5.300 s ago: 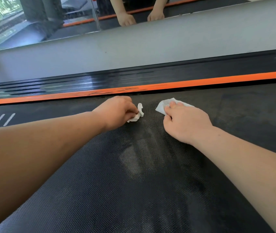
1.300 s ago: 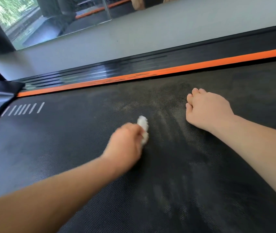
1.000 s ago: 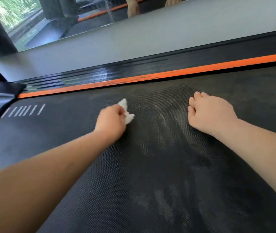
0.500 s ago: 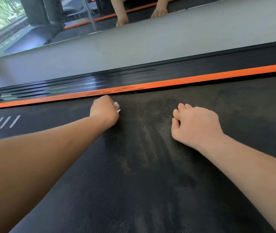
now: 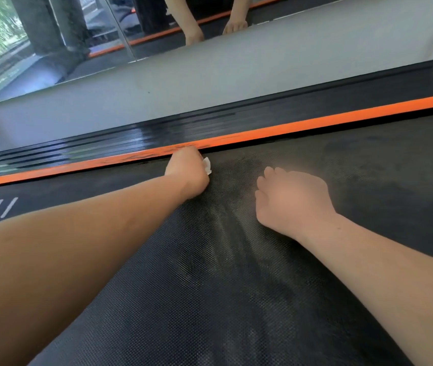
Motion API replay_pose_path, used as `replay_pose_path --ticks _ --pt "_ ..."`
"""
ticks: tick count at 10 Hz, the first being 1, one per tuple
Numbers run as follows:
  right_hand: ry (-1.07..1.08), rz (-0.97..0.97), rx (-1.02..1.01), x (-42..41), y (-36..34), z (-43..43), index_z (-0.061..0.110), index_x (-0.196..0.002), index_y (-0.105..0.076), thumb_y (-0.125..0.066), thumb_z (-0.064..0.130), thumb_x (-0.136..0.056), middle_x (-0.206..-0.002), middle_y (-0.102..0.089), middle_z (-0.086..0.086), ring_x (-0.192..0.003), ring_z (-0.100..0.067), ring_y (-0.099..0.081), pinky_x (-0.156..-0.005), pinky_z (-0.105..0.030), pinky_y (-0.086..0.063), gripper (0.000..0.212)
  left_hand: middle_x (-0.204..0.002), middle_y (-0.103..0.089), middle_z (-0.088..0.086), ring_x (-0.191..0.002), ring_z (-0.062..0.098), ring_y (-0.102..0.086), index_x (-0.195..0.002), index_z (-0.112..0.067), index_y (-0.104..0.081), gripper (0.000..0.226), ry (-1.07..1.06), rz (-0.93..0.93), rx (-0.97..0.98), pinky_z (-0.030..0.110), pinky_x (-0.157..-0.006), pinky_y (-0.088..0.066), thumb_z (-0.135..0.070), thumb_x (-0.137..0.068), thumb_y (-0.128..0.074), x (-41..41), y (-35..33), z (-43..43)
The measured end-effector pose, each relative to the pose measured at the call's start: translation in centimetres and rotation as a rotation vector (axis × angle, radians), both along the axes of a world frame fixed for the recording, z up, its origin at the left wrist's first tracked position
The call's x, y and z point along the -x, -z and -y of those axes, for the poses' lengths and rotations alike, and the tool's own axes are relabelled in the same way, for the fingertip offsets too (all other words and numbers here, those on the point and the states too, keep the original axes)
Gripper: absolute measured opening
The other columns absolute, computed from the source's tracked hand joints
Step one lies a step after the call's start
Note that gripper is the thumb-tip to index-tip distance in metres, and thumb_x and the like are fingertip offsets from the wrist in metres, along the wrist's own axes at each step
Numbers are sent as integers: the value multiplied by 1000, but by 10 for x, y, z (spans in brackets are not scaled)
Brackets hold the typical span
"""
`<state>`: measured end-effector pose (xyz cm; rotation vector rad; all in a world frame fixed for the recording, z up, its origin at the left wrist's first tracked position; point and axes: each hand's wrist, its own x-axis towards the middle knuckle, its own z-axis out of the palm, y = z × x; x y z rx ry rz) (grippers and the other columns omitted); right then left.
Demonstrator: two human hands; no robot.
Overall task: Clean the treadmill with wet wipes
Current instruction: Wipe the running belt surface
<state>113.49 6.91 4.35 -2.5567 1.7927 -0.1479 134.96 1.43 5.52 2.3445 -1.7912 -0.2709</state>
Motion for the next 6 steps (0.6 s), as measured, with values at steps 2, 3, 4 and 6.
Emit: replay_pose_path --ticks 2,3,4,6 --pt "-8 77 -120 10 -5 18 33 -128 -66 -42 44 -100 -135 -63 11 -129 -19 -55 -100 -36 -50 38 -110 -72 12 -106 31 -67 -109 -9 -74 22 21 -30 -5 39 -93 -55 -11 -93 -58 35 -12 -5" --pt "-22 88 -155 11 -2 18 32 -131 -62 -45 42 -98 -138 -62 10 -131 -20 -54 -101 -40 -50 39 -112 -71 6 -106 27 -66 -109 -15 -73 20 200 -34 -3 35 -95 -54 -12 -94 -60 59 -6 -20" --pt "-53 94 -170 12 1 16 29 -137 -57 -44 38 -100 -142 -56 4 -130 -23 -54 -100 -42 -50 40 -110 -70 3 -104 23 -63 -105 -21 -71 20 385 -35 41 30 -91 -49 -12 -93 -59 54 -2 -35" --pt "-87 76 -170 15 1 12 28 -139 -55 -39 33 -104 -150 -49 4 -136 -21 -49 -104 -44 -47 39 -107 -72 10 -102 32 -67 -101 -10 -72 20 -88 -9 32 38 -89 -56 -3 -92 -55 22 -4 -3"
